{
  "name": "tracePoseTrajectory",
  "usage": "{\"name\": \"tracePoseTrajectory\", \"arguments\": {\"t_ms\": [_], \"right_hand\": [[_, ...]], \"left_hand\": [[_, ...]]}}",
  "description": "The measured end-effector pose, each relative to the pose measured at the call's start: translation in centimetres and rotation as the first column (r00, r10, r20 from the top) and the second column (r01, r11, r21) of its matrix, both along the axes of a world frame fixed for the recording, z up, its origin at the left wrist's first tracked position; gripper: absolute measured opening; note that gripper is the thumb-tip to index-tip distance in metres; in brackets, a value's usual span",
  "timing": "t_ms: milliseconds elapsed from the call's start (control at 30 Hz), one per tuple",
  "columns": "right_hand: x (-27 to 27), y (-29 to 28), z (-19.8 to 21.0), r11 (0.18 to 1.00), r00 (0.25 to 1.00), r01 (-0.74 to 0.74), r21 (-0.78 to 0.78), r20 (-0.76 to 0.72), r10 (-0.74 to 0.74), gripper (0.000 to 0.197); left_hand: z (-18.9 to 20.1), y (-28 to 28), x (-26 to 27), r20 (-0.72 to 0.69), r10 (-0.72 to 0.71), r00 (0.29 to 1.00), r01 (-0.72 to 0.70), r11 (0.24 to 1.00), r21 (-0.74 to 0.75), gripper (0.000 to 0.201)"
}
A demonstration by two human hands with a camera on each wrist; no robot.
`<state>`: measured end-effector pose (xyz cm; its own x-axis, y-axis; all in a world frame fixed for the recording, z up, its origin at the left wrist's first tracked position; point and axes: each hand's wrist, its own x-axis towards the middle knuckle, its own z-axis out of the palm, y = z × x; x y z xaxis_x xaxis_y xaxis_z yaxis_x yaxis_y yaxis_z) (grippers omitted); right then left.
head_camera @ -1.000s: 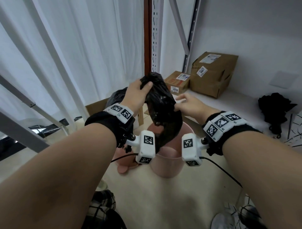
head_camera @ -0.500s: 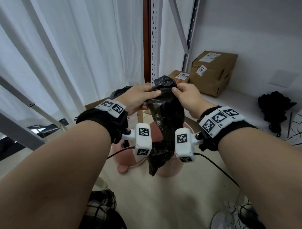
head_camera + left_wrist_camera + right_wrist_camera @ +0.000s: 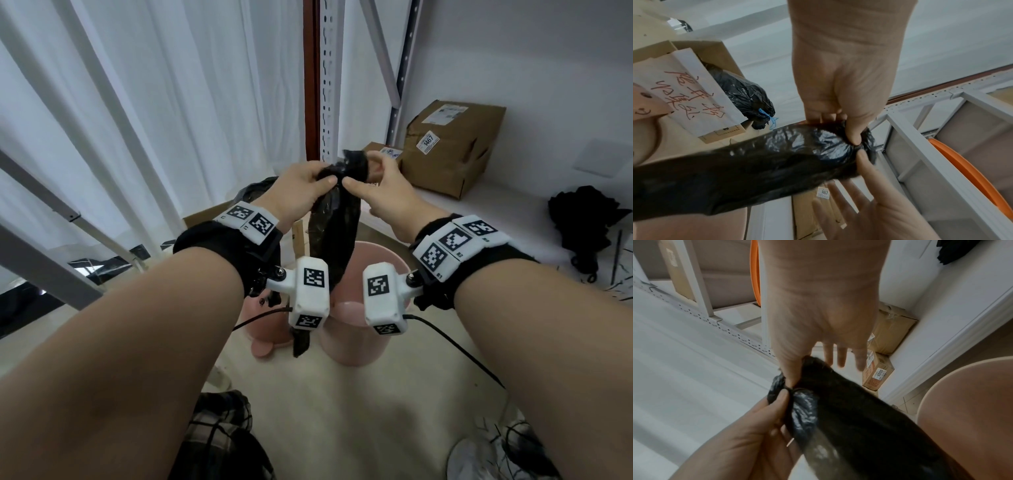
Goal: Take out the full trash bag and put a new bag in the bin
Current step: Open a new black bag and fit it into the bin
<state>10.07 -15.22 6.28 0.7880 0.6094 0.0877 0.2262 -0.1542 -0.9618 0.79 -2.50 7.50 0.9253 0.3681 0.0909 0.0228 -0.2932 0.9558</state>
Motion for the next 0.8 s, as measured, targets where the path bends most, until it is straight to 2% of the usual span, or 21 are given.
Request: {"name": "tracePoseTrajectory", "arguments": {"t_ms": [67, 167, 233, 333, 400, 467, 567, 700, 800], "right_hand": [[0.0, -0.1, 0.1, 1.000, 0.999, -0.010, 0.010, 0.031, 0.009, 0.056], [0.3, -0.6, 0.1, 0.999, 0.996, -0.016, -0.052, 0.087, 0.021, 0.028], [0.4, -1.0, 0.3, 1.000, 0.998, 0.024, 0.015, 0.065, -0.025, 0.011], [0.5, -1.1, 0.6, 0.994, 0.997, 0.052, 0.094, 0.046, -0.057, 0.033], [0.2, -1.0, 0.9, 0.997, 0.998, 0.012, 0.073, 0.059, -0.016, 0.033], [0.1, -1.0, 1.1, 0.995, 0.999, -0.034, 0.089, -0.017, 0.035, 0.030], [-0.1, -1.0, 1.2, 0.984, 0.988, -0.084, 0.157, -0.113, 0.102, 0.024], [-0.1, -1.1, 1.7, 0.980, 0.980, -0.183, 0.074, -0.067, 0.188, 0.026], [-0.3, -1.1, 2.0, 0.985, 0.982, -0.165, 0.058, -0.079, 0.169, 0.017]], "left_hand": [[0.0, -0.2, 0.0, 0.009, -0.010, 1.000, 0.010, 0.999, 0.036, 0.014], [0.0, -0.1, 0.1, 0.051, 0.091, 0.995, -0.096, 0.991, 0.091, 0.008], [0.0, 0.5, 0.2, 0.077, 0.179, 0.981, -0.187, 0.976, 0.113, 0.012], [-0.2, 1.2, 0.4, 0.089, 0.265, 0.960, -0.276, 0.948, 0.158, 0.024], [-0.1, 1.3, 0.5, 0.074, 0.268, 0.960, -0.278, 0.933, 0.230, 0.029], [-0.1, 1.3, 0.5, 0.039, 0.258, 0.965, -0.257, 0.916, 0.308, 0.030], [-0.1, 1.6, 0.5, 0.031, 0.275, 0.961, -0.265, 0.884, 0.385, 0.022], [0.1, 2.0, 0.0, 0.053, 0.263, 0.963, -0.266, 0.911, 0.314, 0.034], [0.4, 2.3, -0.2, 0.042, 0.243, 0.969, -0.247, 0.942, 0.229, 0.029]]}}
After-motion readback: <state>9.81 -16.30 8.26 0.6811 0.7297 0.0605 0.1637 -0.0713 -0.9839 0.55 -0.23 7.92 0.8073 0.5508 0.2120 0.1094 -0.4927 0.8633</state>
